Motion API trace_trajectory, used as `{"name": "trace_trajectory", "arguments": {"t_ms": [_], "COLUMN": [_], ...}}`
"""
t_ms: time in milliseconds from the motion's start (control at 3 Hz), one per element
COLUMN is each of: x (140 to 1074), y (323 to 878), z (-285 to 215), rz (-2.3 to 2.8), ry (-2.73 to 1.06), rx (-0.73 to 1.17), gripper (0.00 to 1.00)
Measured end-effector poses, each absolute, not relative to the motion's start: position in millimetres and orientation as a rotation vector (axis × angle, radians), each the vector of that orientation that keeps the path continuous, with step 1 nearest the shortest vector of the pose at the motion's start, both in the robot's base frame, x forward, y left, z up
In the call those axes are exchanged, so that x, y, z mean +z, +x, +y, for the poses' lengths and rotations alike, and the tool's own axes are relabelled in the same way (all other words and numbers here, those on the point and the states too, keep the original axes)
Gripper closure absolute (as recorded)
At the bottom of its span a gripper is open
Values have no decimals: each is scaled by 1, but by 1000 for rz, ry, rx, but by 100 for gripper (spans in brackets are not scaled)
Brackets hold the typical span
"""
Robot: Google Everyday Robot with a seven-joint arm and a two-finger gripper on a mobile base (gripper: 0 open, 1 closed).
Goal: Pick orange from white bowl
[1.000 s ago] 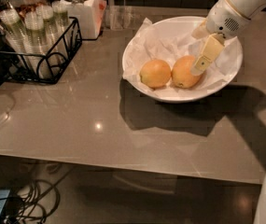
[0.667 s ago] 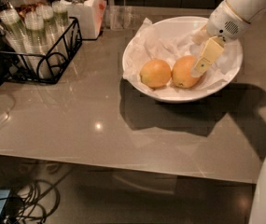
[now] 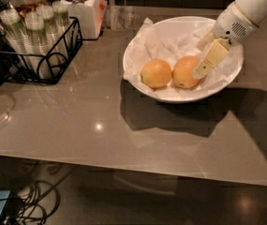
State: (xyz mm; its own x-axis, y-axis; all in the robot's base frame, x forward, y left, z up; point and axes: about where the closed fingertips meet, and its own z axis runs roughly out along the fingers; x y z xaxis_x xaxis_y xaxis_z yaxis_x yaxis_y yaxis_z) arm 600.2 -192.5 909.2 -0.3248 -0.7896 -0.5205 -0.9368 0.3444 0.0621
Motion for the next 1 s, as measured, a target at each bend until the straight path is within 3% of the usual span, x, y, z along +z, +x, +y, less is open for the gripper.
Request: {"name": "trace_trajectory", "arguments": {"t_ms": [1000], "x": [894], "y": [606], "z": [-186], "rz": [2204], "ry": [-1442], "rx": [622], "gripper": [15]}}
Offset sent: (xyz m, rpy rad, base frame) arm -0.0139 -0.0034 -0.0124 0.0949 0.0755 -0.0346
